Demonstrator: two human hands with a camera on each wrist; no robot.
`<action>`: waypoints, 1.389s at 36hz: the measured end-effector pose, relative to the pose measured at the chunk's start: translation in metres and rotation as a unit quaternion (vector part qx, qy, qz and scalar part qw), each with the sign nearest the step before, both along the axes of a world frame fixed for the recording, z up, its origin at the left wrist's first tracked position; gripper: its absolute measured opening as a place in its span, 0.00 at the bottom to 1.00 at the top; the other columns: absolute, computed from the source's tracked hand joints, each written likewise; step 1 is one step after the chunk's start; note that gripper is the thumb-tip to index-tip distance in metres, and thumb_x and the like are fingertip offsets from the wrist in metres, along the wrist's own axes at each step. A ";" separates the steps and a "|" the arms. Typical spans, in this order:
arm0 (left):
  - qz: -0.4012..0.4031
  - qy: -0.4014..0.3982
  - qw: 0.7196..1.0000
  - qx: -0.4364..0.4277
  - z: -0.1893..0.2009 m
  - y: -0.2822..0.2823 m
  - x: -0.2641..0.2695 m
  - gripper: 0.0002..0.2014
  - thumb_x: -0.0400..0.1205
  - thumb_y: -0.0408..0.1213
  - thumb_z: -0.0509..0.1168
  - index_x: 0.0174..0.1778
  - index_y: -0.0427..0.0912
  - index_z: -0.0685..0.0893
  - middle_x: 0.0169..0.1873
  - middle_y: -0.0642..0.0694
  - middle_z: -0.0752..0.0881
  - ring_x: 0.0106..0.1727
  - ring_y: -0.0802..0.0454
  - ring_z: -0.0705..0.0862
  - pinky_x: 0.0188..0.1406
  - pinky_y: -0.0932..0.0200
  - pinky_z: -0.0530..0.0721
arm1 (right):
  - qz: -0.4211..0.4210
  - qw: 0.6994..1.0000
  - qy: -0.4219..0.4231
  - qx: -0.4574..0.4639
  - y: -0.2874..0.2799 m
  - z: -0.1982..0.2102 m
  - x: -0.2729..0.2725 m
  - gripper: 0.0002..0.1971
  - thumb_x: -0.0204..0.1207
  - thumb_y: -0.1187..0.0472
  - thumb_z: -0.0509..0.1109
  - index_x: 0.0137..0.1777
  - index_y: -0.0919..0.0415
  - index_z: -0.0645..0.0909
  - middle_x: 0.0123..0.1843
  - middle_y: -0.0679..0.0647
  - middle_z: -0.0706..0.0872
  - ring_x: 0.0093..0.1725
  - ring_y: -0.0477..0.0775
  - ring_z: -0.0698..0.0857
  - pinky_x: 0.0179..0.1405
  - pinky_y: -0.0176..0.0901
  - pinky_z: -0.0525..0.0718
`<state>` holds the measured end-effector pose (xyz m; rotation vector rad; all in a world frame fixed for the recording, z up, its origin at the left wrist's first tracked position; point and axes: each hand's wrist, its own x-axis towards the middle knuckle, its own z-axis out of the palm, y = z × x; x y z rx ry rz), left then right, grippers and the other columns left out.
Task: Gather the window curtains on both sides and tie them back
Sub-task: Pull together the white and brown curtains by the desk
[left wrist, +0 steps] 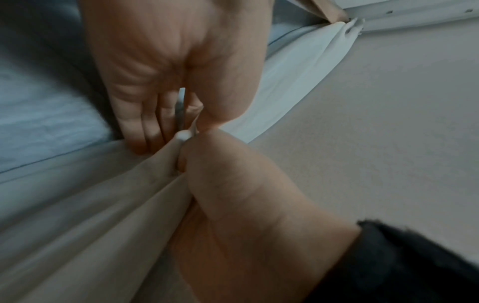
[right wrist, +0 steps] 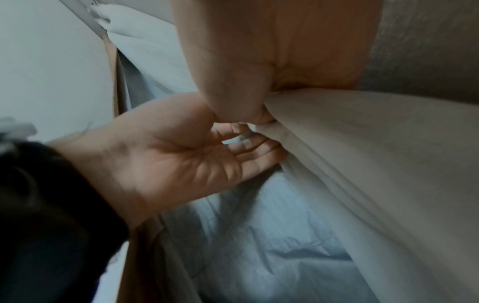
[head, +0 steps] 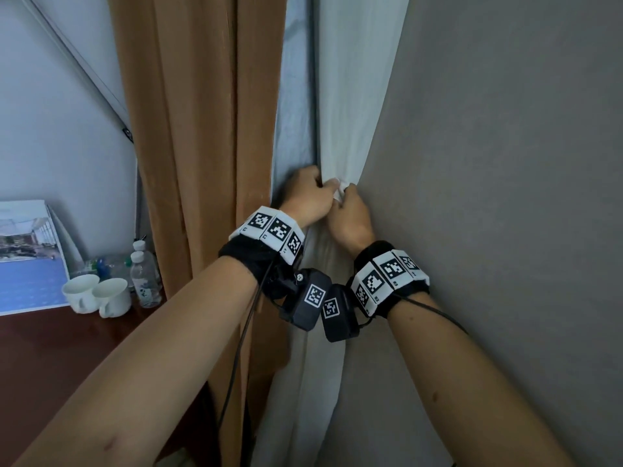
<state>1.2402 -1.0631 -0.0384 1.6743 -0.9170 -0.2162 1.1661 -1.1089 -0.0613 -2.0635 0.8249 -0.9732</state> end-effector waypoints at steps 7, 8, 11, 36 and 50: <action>0.033 -0.003 0.999 -0.001 0.002 -0.008 0.002 0.12 0.81 0.38 0.66 0.58 0.36 0.82 0.54 0.39 0.88 0.54 0.42 0.87 0.57 0.47 0.86 | 0.013 1.000 0.000 0.001 -0.004 -0.002 0.000 0.14 0.84 0.62 0.58 0.67 0.67 0.69 0.65 0.64 0.81 0.62 0.61 0.81 0.47 0.36 0.71; 0.039 -0.003 0.999 -0.002 0.001 -0.008 0.002 0.12 0.82 0.38 0.65 0.59 0.36 0.80 0.55 0.39 0.87 0.55 0.42 0.87 0.56 0.49 0.86 | 0.014 1.000 -0.003 0.003 -0.004 -0.003 0.001 0.15 0.84 0.61 0.58 0.67 0.67 0.70 0.64 0.63 0.81 0.62 0.60 0.81 0.47 0.35 0.71; 0.038 -0.010 0.999 -0.011 -0.003 -0.009 0.003 0.13 0.83 0.37 0.64 0.62 0.37 0.79 0.58 0.39 0.86 0.57 0.43 0.85 0.53 0.55 0.83 | 0.020 1.000 -0.011 0.010 -0.005 -0.004 0.002 0.15 0.83 0.61 0.58 0.66 0.66 0.70 0.63 0.62 0.82 0.60 0.59 0.82 0.48 0.37 0.73; 0.049 0.146 0.983 -0.098 -0.009 0.027 0.010 0.20 0.84 0.46 0.62 0.66 0.36 0.80 0.62 0.39 0.85 0.64 0.42 0.83 0.67 0.45 0.81 | 0.022 0.998 -0.063 -0.021 0.022 -0.002 -0.007 0.06 0.67 0.58 0.74 0.44 0.58 0.84 0.41 0.45 0.87 0.41 0.41 0.83 0.39 0.32 0.76; -0.033 0.116 0.985 -0.121 -0.020 0.078 0.015 0.14 0.74 0.31 0.77 0.55 0.38 0.87 0.51 0.41 0.90 0.52 0.50 0.89 0.56 0.54 0.87 | 0.169 0.971 -0.124 0.113 0.025 -0.006 0.008 0.15 0.71 0.70 0.74 0.58 0.72 0.84 0.53 0.63 0.90 0.48 0.52 0.88 0.51 0.50 0.88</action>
